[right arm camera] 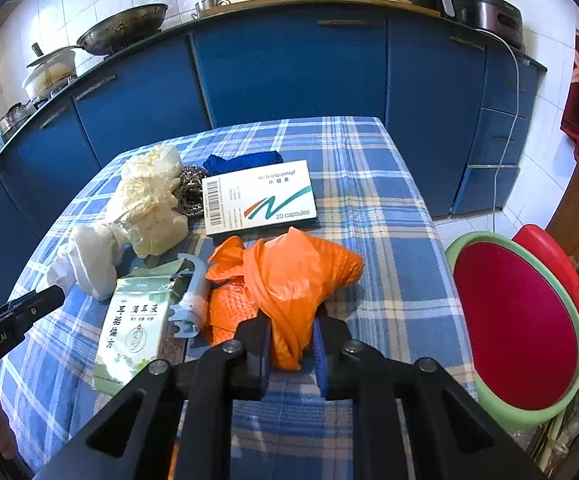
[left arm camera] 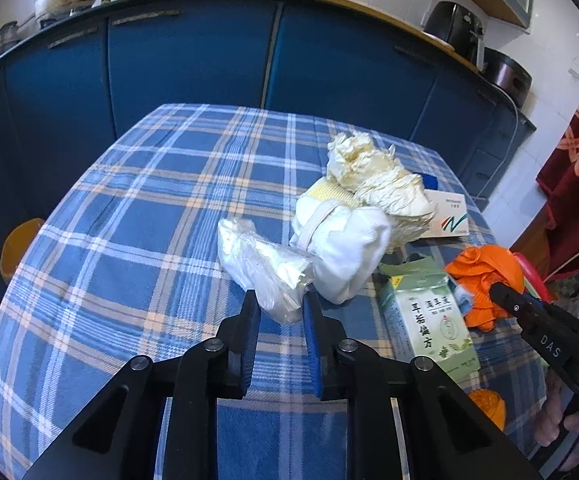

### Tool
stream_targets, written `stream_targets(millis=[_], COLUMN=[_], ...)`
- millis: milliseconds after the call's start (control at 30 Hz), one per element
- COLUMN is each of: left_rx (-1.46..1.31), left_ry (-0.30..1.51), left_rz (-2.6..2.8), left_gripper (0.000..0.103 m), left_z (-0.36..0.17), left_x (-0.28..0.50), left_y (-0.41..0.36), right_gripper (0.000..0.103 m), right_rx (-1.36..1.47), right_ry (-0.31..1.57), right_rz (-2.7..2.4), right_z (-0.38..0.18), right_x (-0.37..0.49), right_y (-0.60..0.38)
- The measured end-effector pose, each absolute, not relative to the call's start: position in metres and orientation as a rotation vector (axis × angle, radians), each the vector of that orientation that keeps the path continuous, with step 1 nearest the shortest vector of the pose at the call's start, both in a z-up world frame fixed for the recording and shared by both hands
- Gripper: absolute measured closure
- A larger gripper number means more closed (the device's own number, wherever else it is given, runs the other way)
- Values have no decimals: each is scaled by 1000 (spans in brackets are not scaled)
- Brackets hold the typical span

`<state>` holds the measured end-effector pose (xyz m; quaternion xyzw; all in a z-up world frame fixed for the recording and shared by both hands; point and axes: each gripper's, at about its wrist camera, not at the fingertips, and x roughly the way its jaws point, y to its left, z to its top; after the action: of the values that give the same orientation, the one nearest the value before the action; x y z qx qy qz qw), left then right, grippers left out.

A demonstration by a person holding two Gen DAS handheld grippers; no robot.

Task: Collect trash
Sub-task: 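Close the left gripper on the plastic bag while the right gripper grasps the orange glove, then lift and carry the bag in the left tool while the right carries the glove to the red bin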

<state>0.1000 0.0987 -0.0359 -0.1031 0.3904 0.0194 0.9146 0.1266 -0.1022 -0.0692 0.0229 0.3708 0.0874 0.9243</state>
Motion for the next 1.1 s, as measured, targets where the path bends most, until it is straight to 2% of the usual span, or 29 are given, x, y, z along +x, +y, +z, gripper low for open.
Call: stream_targets(millis=[600, 633, 667, 933, 1000, 1033, 1067, 1100], left_rx=[-199, -197, -196, -193, -194, -194, -196, -197], left_ry=[693, 686, 681, 680, 691, 704, 712, 722], left_rz=[-37, -40, -46, -53, -40, -33, -22, -5], left_gripper=[88, 92, 100, 99, 93, 82, 65, 56], left_z=[3, 5, 7, 14, 13, 11, 10, 7], left_x=[69, 68, 66, 58, 57, 57, 56, 56], left_y=[79, 77, 76, 74, 75, 76, 77, 78], right_gripper=[90, 90, 90, 90, 90, 90, 90, 90], right_rx=[89, 90, 92, 104, 107, 108, 109, 112], right_ry=[632, 625, 620, 576, 571, 568, 567, 566], right_rz=[201, 202, 204, 209, 210, 210, 210, 209], right_z=[-35, -33, -31, -18, -17, -16, -17, -17], right_x=[85, 83, 81, 64, 60, 58, 57, 55], right_y=[-122, -123, -123, -130, -131, -132, -132, -133])
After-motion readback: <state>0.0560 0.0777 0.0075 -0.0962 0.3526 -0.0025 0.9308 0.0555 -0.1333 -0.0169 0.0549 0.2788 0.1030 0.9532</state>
